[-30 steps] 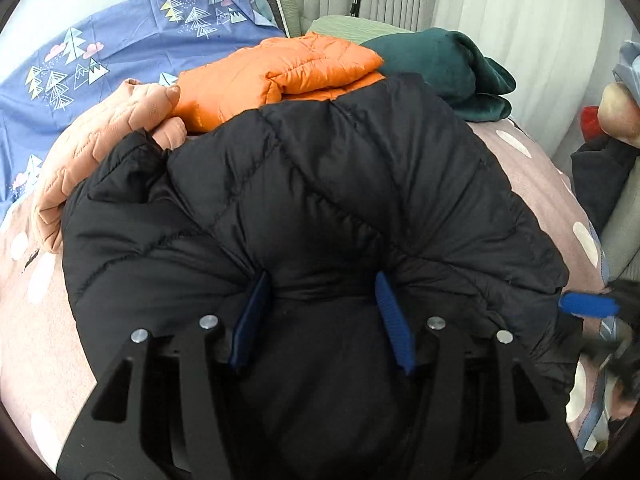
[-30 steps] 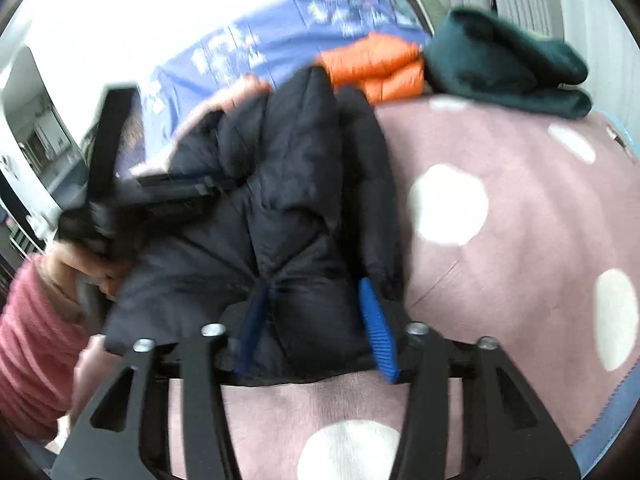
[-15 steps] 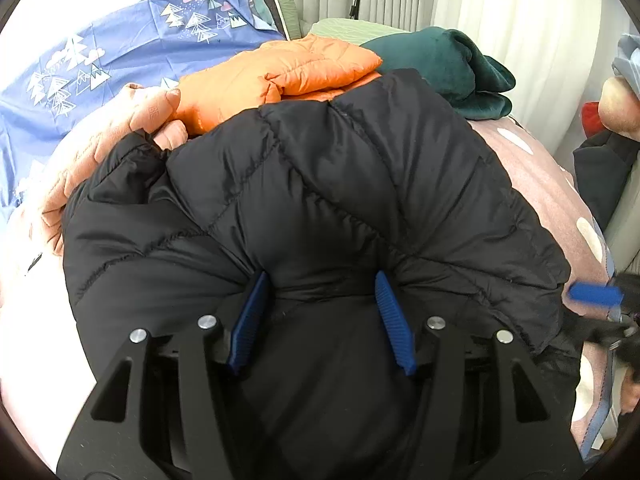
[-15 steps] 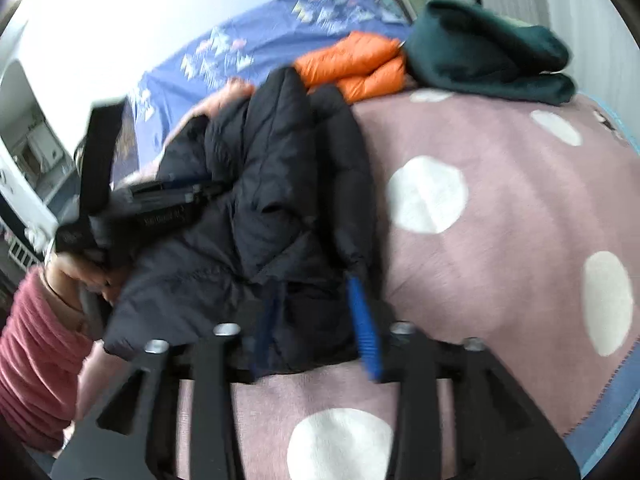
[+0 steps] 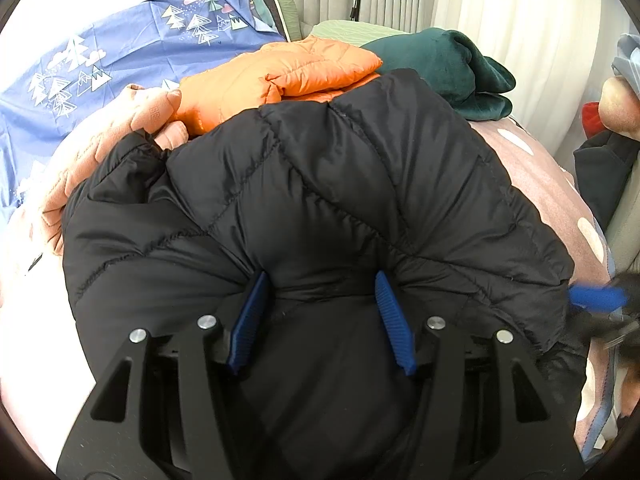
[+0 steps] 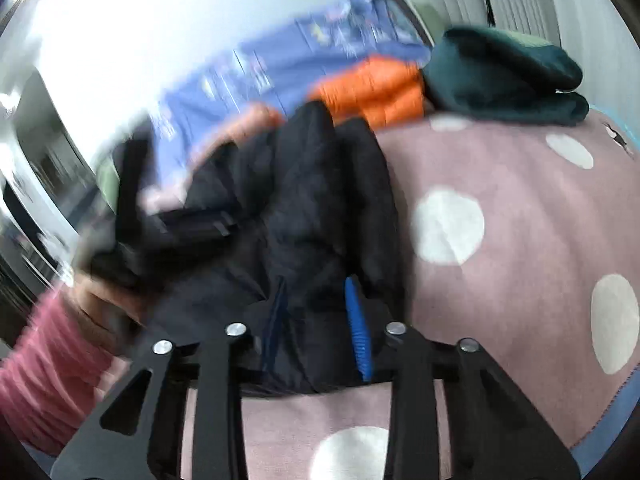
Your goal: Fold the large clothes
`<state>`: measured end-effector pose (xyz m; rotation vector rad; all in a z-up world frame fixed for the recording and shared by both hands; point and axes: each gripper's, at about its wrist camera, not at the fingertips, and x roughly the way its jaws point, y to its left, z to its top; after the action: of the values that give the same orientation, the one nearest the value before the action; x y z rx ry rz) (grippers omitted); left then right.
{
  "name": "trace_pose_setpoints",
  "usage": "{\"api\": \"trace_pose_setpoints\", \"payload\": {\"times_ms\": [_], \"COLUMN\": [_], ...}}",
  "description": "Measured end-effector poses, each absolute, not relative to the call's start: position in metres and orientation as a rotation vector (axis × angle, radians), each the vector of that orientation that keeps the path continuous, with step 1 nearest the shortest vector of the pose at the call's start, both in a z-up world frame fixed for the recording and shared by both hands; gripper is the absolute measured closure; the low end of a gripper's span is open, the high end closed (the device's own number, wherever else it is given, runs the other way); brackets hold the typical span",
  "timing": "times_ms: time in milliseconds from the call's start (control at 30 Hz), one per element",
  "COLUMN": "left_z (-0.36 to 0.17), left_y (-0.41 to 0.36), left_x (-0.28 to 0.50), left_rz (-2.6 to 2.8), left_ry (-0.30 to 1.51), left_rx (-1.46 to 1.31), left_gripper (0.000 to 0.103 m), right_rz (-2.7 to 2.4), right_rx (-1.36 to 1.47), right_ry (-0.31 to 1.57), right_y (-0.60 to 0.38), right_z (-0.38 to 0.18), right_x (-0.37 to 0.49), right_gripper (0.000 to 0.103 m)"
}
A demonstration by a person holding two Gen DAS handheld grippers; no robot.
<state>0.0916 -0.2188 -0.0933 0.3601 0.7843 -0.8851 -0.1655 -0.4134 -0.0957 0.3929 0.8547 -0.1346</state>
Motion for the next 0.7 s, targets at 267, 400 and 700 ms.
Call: {"api": "trace_pose_setpoints", "payload": {"times_ms": [267, 400, 700], "left_z": [-0.094, -0.094, -0.094], "left_y": [-0.22, -0.222, -0.222], "left_x": [0.09, 0.089, 0.09], "left_rz": [-0.875, -0.874, -0.877], "left_ry": [0.771, 0.767, 0.77], "left_rx": [0.374, 0.37, 0.366], "left_gripper": [0.046, 0.046, 0.046], "right_rz": [-0.096, -0.077, -0.005], "right_rx": [0.515, 0.55, 0.664], "right_ry": [0.789, 0.762, 0.833], "right_y": [-0.433, -0.44, -0.437], "right_z": [-0.093, -0.092, -0.115], "right_x": [-0.184, -0.192, -0.157], "right_gripper": [0.051, 0.02, 0.009]}}
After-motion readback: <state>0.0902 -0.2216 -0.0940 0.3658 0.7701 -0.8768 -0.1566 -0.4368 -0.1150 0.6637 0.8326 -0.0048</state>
